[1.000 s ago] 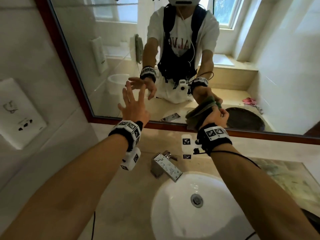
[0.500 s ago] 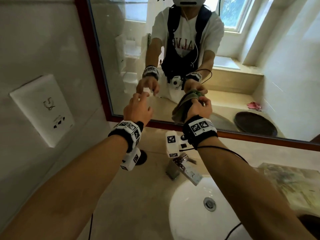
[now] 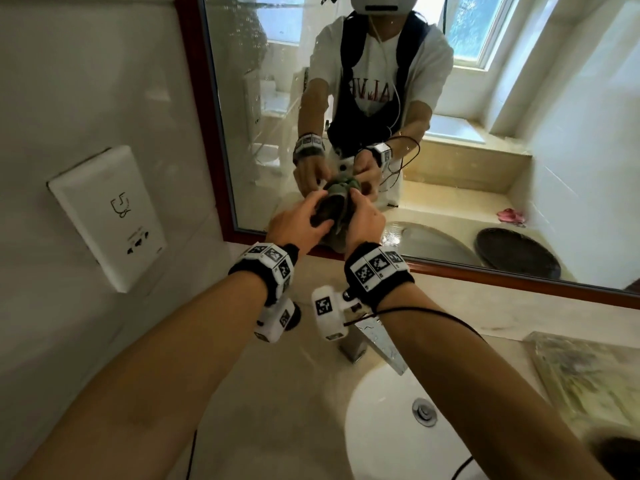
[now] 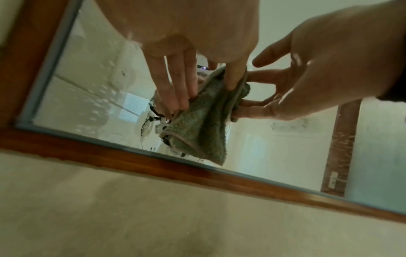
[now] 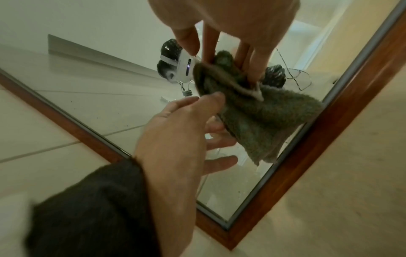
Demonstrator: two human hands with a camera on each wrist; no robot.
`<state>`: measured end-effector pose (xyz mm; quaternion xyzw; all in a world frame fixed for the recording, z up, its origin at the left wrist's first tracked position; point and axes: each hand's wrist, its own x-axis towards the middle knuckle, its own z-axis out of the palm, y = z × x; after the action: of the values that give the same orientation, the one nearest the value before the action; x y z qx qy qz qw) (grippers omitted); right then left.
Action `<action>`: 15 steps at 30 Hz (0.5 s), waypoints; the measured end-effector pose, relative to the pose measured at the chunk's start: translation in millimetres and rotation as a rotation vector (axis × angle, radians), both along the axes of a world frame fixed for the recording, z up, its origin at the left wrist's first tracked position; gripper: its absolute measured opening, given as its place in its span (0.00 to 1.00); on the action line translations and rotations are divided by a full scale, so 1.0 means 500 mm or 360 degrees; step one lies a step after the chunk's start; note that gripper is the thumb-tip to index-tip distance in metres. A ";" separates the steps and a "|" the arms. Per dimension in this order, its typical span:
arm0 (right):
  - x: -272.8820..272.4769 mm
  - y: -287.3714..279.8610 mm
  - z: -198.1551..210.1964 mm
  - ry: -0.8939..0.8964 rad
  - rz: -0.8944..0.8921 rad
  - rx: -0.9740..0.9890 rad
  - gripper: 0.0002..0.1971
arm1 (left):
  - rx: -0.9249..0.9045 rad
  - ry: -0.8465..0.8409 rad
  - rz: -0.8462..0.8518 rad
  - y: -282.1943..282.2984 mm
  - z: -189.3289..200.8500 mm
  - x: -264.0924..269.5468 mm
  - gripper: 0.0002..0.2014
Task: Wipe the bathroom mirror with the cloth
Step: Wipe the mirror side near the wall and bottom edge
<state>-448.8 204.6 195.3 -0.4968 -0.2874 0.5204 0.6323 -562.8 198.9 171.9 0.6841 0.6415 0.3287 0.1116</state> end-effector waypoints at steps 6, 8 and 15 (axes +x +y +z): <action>0.072 0.007 0.005 -0.0121 0.0271 0.0060 0.15 | 0.0140 -0.0346 0.0066 0.029 -0.014 0.088 0.29; 0.086 0.012 -0.001 -0.0163 0.0300 0.0073 0.19 | 0.0192 -0.0393 0.0082 0.034 -0.016 0.105 0.27; 0.099 0.019 -0.006 -0.0182 0.0292 0.0106 0.19 | 0.0314 -0.0317 0.0123 0.049 0.001 0.124 0.13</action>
<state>-399.2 214.1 192.2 -0.4760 -0.3845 0.5369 0.5808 -500.7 223.2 172.2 0.6306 0.6177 0.4604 0.0942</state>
